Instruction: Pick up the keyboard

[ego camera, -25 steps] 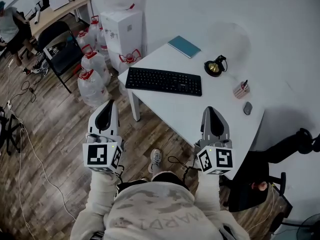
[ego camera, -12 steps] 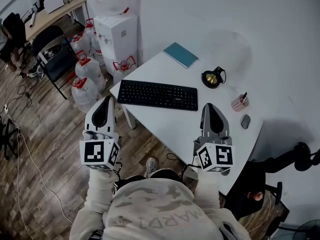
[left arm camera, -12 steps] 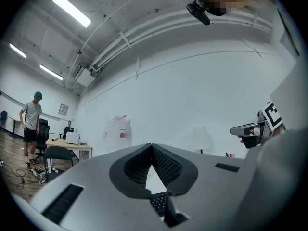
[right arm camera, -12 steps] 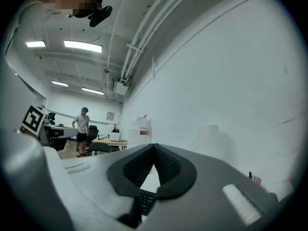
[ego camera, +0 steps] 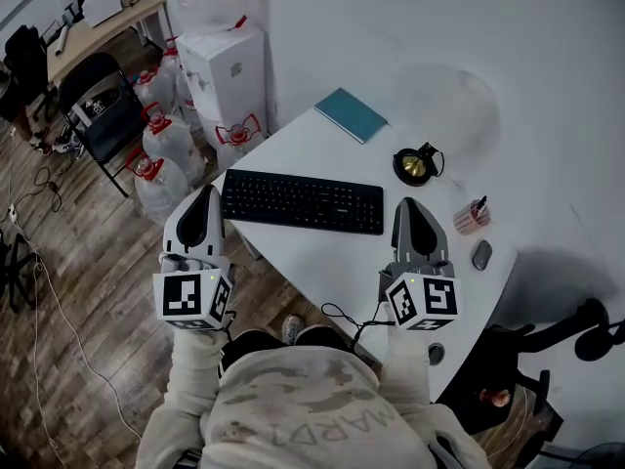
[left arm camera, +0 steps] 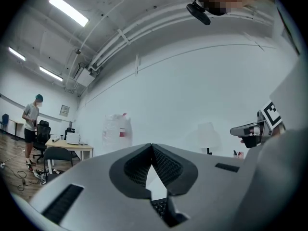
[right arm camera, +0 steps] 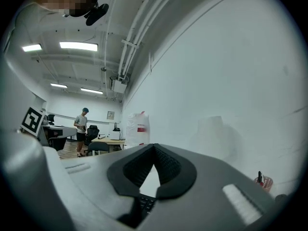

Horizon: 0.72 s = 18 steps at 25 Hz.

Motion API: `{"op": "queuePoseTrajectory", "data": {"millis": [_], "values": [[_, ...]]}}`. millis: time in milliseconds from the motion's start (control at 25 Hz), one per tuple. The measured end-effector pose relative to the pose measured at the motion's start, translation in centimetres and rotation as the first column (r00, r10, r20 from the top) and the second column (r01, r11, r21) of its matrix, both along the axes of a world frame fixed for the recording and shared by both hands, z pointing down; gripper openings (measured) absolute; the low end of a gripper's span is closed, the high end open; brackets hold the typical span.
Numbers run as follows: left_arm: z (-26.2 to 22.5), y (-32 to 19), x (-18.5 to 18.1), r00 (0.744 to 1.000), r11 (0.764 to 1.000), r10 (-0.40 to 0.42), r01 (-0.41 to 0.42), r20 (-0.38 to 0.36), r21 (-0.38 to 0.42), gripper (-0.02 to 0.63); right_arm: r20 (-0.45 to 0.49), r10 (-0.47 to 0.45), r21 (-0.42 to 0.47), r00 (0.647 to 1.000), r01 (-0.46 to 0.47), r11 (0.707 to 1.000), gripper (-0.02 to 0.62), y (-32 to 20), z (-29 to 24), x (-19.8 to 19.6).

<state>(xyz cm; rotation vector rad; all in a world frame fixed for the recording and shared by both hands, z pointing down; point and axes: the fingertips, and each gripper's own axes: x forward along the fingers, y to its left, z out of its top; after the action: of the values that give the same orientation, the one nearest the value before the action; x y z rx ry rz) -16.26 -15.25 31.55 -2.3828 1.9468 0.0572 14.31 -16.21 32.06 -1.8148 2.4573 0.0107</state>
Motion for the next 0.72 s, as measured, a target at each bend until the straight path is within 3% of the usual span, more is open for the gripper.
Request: {"op": "queuePoseTrajectory", "data": {"millis": [400, 720], "values": [[3.3, -2.9, -1.4, 0.999, 0.992, -0.031, 0.033, 0.014, -0.121, 0.006, -0.033, -0.022, -0.118, 0.999, 0.018, 0.993, 0.011, -4.0, 3.6, -0.4], [8.4, -6.7, -2.7, 1.0, 0.965, -0.012, 0.019, 0.026, -0.263, 0.006, -0.055, -0.007, -0.271, 0.998, -0.009, 0.963, 0.011, -8.0, 8.6, 0.1]]}}
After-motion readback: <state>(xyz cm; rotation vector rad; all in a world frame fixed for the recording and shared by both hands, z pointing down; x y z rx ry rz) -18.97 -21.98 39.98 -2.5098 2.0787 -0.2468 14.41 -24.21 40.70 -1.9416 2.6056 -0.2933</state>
